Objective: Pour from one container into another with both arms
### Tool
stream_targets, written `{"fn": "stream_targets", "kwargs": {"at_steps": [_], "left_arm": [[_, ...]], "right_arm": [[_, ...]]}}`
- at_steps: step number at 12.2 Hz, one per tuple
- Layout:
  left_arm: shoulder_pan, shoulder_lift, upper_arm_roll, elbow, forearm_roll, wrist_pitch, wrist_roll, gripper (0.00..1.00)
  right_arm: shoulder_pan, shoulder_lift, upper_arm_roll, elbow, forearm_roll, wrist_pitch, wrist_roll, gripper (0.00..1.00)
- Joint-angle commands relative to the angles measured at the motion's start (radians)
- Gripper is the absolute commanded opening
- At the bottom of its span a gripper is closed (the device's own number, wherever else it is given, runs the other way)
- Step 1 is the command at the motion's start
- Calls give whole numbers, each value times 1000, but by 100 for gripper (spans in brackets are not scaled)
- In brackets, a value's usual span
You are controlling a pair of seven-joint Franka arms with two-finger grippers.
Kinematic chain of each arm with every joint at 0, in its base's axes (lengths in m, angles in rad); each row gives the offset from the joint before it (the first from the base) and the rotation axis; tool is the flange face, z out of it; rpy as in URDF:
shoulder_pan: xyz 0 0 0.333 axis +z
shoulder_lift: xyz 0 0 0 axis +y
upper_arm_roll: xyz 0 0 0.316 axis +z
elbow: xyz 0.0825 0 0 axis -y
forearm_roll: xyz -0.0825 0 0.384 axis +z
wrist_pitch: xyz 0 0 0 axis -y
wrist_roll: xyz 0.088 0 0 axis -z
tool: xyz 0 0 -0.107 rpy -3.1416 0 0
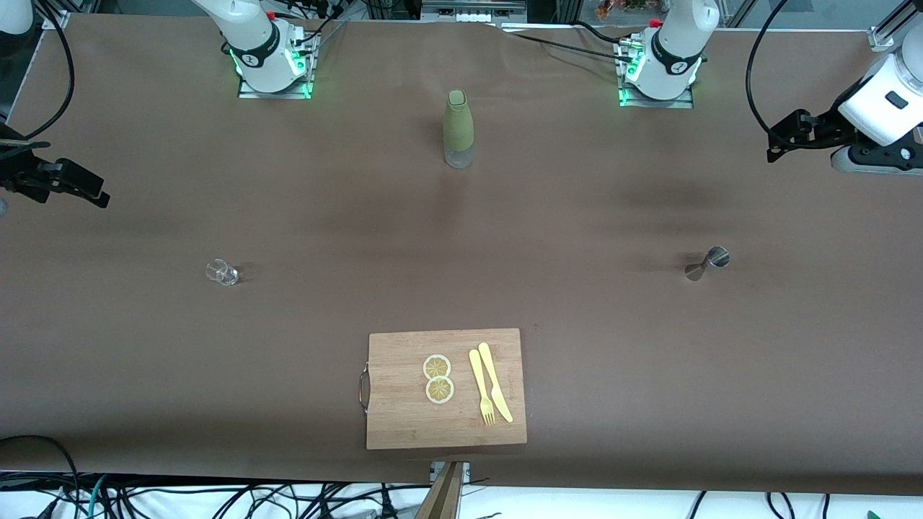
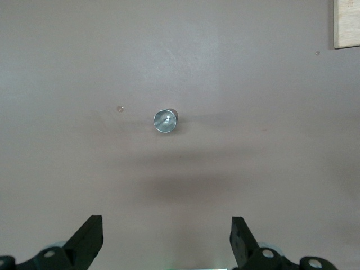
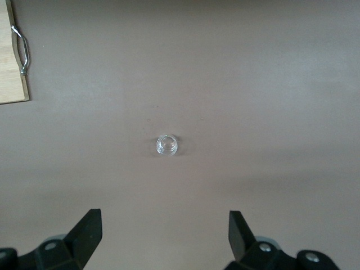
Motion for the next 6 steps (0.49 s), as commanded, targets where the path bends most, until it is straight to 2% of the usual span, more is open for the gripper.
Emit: {"fn": "stream_targets", "kwargs": {"at_steps": [1,6], "left_arm": [[2,6,-1,22,-12,-11,13,100],[2,6,0,23,-12,-10,13,100]], "right_arm": [[1,-8,-2,-3,-9,-6,0,100],[1,-8,-2,-3,-10,-7,-12,100]]}}
